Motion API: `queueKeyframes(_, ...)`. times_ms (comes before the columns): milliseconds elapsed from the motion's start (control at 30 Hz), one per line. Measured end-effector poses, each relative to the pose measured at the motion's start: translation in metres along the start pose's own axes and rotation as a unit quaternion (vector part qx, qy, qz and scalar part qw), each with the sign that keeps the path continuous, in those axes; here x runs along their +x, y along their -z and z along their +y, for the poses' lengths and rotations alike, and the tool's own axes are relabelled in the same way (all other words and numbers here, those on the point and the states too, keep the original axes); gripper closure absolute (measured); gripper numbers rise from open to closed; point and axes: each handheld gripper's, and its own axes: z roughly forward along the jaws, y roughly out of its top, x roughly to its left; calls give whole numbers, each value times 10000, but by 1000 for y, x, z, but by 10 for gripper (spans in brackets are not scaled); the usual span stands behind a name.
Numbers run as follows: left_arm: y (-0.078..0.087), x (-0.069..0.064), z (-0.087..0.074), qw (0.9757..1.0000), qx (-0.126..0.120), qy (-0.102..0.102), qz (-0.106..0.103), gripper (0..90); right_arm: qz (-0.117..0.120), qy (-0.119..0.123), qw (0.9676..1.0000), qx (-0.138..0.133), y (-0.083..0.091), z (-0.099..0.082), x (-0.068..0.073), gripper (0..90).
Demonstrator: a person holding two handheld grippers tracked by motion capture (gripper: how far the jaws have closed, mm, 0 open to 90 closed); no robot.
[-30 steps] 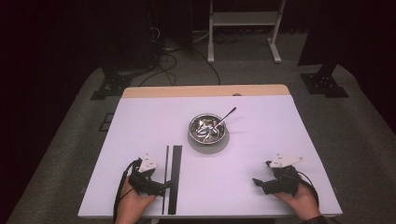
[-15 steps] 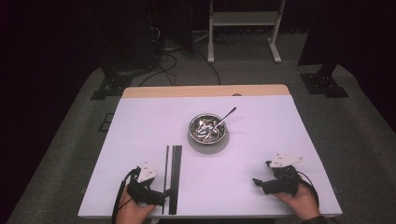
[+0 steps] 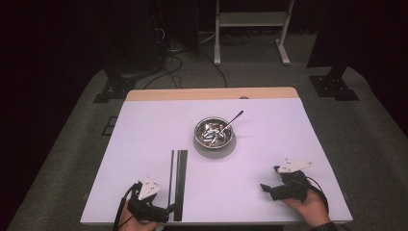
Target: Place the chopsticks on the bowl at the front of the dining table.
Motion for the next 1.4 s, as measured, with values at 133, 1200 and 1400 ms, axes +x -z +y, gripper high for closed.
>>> queueKeyframes(133,6,-5,-5,10000,9,-5,7,0,0,0,10000,1,0,0,0,126)
queueKeyframes(1200,22,15,-15,9995,224,138,181,0,1,0,10000,-1,0,0,0,126)
queueKeyframes(1400,24,20,-17,9992,260,183,225,0,1,-1,10000,0,0,0,0,126)
